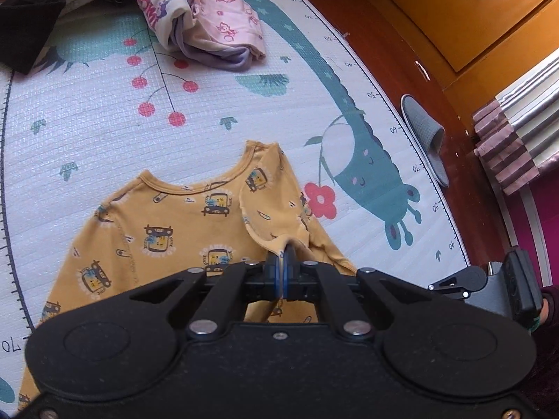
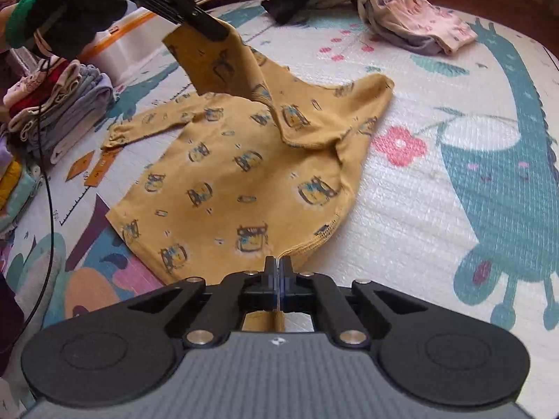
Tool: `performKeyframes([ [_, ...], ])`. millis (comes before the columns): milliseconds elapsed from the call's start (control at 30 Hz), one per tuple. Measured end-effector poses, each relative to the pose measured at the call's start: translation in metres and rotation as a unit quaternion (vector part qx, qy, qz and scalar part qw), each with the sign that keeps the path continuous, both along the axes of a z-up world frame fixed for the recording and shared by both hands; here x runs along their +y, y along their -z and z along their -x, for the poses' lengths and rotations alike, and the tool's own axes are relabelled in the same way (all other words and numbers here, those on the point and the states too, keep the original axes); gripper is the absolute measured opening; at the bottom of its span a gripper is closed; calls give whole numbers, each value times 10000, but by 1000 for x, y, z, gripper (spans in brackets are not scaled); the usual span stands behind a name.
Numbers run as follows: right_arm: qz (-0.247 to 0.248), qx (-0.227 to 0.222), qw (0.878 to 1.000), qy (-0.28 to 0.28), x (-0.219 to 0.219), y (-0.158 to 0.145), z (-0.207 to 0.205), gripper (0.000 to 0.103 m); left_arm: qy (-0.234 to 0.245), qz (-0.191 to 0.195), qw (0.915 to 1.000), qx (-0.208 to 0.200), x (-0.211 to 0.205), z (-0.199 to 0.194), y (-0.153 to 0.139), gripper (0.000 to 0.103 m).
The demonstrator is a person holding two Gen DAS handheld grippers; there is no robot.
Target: Fold clothes
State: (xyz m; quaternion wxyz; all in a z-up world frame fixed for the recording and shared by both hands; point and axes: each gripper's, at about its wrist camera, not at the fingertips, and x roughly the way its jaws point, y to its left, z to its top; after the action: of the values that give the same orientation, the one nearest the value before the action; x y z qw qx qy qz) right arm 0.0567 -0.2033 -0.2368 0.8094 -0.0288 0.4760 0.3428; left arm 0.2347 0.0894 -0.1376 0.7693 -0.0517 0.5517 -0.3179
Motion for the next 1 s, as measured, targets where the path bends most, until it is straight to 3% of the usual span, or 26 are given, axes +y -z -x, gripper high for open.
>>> performKeyframes([
  [367, 126, -12, 9971, -751, 44, 2, 1, 4, -22, -109, 9994, -320, 31, -1, -14, 0],
  [633, -190, 348, 9975, -590, 50, 16, -5, 5, 23, -495, 9979, -407, 39, 0, 0, 0],
  [733, -421, 367, 9971, -521, 45, 15, -4, 14, 74, -583, 9974, -416, 41, 1, 5, 0],
  [767, -539, 315, 9966, -536, 39, 10, -1, 27, 92, -608, 9972, -424, 42, 2, 7, 0],
  [833, -617, 238, 9957, -649, 28, 6, 7, 37, 89, -648, 9970, -409, 43, 3, 10, 0],
  [1000, 54, -414, 9912, -1253, 33, 11, 35, 37, -45, -630, 9973, -367, 49, -2, 12, 0],
])
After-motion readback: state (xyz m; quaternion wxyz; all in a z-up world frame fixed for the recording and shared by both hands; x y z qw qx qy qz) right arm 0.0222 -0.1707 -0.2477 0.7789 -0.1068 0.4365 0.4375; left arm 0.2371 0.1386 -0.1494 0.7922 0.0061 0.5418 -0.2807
